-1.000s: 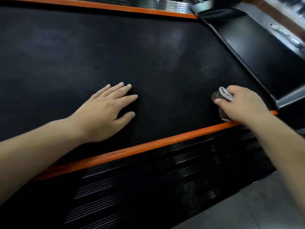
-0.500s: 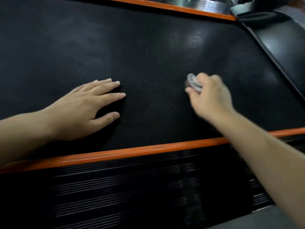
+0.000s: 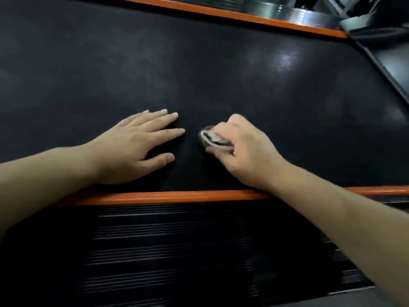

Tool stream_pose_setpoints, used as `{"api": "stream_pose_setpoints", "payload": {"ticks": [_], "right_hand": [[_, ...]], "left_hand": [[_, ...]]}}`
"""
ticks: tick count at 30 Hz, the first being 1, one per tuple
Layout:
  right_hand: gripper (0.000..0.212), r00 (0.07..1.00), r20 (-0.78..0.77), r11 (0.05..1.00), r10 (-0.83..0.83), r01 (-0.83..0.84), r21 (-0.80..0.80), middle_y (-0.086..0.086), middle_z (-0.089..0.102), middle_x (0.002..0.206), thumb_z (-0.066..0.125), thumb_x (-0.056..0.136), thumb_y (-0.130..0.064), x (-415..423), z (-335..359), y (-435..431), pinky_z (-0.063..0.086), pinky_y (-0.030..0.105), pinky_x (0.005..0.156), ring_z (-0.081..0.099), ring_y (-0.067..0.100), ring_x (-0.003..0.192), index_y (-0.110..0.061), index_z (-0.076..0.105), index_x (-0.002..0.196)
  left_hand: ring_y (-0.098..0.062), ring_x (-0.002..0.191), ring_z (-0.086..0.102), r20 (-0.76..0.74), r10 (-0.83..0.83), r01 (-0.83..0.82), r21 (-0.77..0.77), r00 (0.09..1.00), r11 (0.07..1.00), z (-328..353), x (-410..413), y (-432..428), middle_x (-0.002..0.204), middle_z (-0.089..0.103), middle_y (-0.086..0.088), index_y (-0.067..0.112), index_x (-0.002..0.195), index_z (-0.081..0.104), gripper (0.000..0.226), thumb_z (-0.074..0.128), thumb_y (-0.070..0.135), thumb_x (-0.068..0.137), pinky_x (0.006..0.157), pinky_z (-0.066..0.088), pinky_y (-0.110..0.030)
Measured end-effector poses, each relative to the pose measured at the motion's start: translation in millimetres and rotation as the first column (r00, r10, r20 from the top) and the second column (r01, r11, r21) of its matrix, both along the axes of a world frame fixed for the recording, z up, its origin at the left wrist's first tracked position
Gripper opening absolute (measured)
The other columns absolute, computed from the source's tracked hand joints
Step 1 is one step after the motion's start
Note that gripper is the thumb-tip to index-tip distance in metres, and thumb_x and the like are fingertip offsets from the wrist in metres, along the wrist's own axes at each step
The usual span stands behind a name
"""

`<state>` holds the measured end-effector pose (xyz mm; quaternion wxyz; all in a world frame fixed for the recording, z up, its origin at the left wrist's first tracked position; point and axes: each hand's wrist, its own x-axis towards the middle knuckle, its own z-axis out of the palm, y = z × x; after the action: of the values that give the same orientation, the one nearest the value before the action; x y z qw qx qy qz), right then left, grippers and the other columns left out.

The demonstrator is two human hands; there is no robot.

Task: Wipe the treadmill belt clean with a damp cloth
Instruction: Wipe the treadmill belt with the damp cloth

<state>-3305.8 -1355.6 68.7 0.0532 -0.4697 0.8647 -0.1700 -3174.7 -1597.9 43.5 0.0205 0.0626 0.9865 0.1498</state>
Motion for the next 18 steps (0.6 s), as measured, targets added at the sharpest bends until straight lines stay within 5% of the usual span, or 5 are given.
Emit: {"api": "stream_pose_setpoints", "payload": {"ticks": [2, 7, 11, 13, 18], "right_hand": [[0.024, 0.999, -0.007, 0.998, 0.047, -0.046, 0.038, -0.004, 0.047, 0.087, 0.059, 0.087, -0.049, -11, 9, 8, 0.043, 0.033, 0.071, 0.053, 0.019, 0.081, -0.025, 0.058, 0.089], [0.03, 0.898, -0.185, 0.898, -0.4, 0.424, 0.12, 0.0, 0.043, 0.084, 0.064, 0.09, -0.042, -38, 23, 37, 0.037, 0.034, 0.067, 0.056, 0.033, 0.082, -0.029, 0.038, 0.083], [0.03, 0.989, 0.011, 0.971, -0.15, 0.145, 0.191, -0.008, 0.043, 0.084, 0.06, 0.088, -0.05, 26, 25, 29, 0.043, 0.035, 0.064, 0.051, 0.017, 0.073, -0.033, 0.036, 0.082], [0.027, 0.993, -0.027, 0.955, -0.116, 0.119, 0.272, -0.009, 0.043, 0.082, 0.053, 0.086, -0.056, 19, 30, 41, 0.046, 0.037, 0.065, 0.052, 0.017, 0.073, -0.035, 0.038, 0.08], [0.036, 0.777, -0.28, 0.716, -0.565, 0.629, 0.303, 0.008, 0.055, 0.08, 0.053, 0.087, -0.053, -6, 40, 61, 0.044, 0.041, 0.065, 0.06, 0.039, 0.079, -0.023, 0.035, 0.077]], "left_hand": [[0.0, 0.153, -0.008, -0.021, -0.016, 0.015, -0.014, 1.0, 1.0, -4, 1, -1, 0.168, 0.006, 0.012, 0.04, 0.158, 0.025, 0.072, 0.018, 0.071, 0.093, 0.124, -0.007, -0.025], [-0.005, 0.155, 0.0, -0.063, 0.005, -0.005, 0.008, 0.998, 1.0, -5, 3, 2, 0.169, 0.012, 0.01, 0.039, 0.156, 0.031, 0.071, 0.019, 0.069, 0.093, 0.125, -0.004, -0.029], [-0.007, 0.155, -0.001, -0.066, 0.004, -0.002, 0.032, 0.998, 0.999, -4, 5, 2, 0.169, 0.013, 0.007, 0.036, 0.156, 0.033, 0.072, 0.017, 0.068, 0.093, 0.127, -0.001, -0.033], [-0.007, 0.155, -0.002, -0.056, -0.007, 0.01, 0.055, 0.998, 0.998, -2, 7, -3, 0.169, 0.012, 0.007, 0.035, 0.156, 0.034, 0.074, 0.016, 0.068, 0.092, 0.126, -0.003, -0.032], [-0.005, 0.154, -0.006, -0.033, -0.094, 0.096, 0.036, 0.995, 0.995, 0, 21, -42, 0.169, 0.005, 0.01, 0.04, 0.158, 0.027, 0.075, 0.012, 0.07, 0.09, 0.12, -0.011, -0.022]]}}
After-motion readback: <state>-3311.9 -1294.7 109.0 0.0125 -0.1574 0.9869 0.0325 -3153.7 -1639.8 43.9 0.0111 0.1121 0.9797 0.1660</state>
